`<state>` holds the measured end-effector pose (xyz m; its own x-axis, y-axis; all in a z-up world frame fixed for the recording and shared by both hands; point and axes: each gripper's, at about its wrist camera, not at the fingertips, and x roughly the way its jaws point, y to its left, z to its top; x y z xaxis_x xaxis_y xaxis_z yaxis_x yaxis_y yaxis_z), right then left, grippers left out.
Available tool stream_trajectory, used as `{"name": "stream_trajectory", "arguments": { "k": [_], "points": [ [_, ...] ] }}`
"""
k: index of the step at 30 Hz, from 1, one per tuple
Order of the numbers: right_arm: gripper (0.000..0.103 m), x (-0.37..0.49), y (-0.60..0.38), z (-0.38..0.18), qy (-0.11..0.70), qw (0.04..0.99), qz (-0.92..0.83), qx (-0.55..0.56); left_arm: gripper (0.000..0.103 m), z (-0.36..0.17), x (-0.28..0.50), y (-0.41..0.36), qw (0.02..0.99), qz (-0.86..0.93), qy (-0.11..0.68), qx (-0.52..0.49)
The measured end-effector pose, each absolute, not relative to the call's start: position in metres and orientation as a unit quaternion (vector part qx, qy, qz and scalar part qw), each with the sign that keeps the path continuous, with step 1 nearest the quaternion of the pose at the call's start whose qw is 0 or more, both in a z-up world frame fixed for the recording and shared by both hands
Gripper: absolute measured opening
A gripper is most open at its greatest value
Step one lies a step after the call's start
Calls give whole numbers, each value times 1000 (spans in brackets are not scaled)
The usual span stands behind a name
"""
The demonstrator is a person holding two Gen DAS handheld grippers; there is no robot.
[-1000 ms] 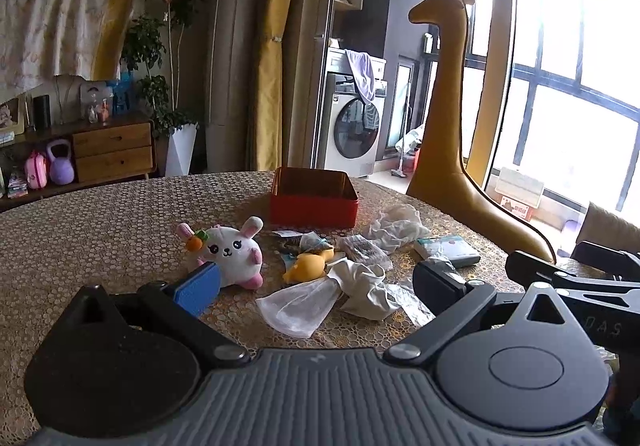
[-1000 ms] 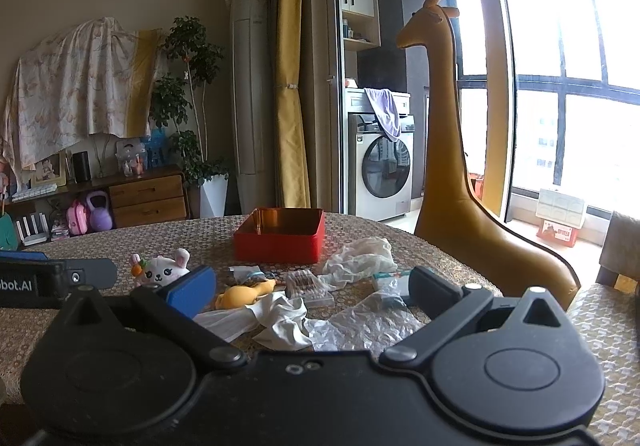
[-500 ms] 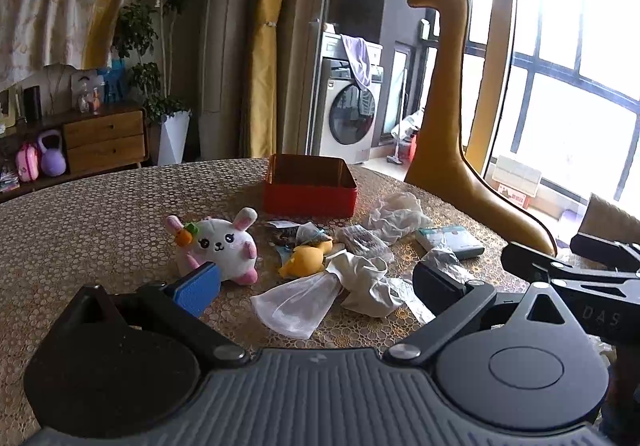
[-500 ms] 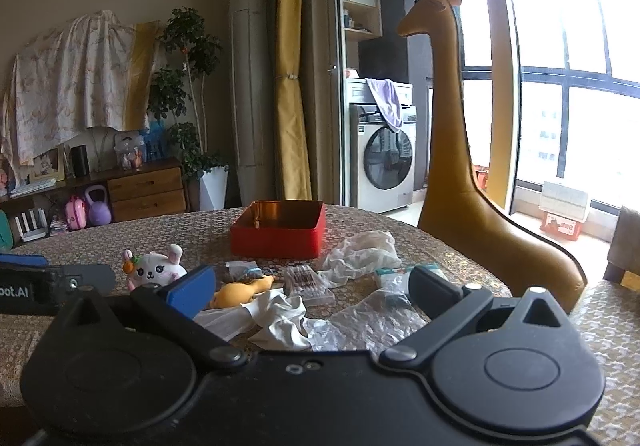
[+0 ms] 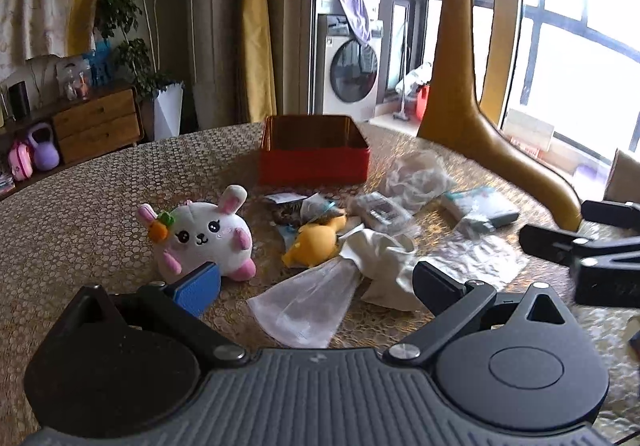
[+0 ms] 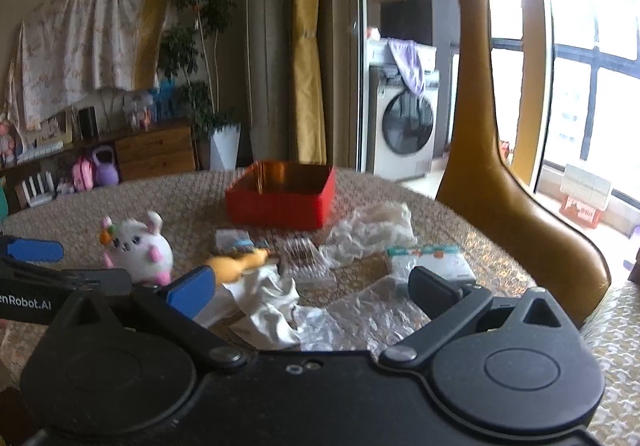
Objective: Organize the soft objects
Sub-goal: 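Grasp the white mesh bag with the left tool while the right tool grasps the white cloth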
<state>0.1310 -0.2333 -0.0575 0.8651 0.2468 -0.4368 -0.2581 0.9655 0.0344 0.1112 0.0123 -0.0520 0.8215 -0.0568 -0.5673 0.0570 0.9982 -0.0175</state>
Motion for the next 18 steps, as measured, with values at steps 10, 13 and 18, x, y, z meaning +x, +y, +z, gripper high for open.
{"name": "stream_trajectory", "arguments": {
  "k": [10,13,18],
  "points": [
    [91,203,-226,-85,325,920,214,-48,103,-101,170,11,937,-40,346,29],
    [84,222,-219,-95,358,905,225,-40,103,-114,180,11,933,-39,355,35],
    [81,248,-204,-112,395,884,247,-27,102,-131,197,12,926,-39,374,37]
  ]
}}
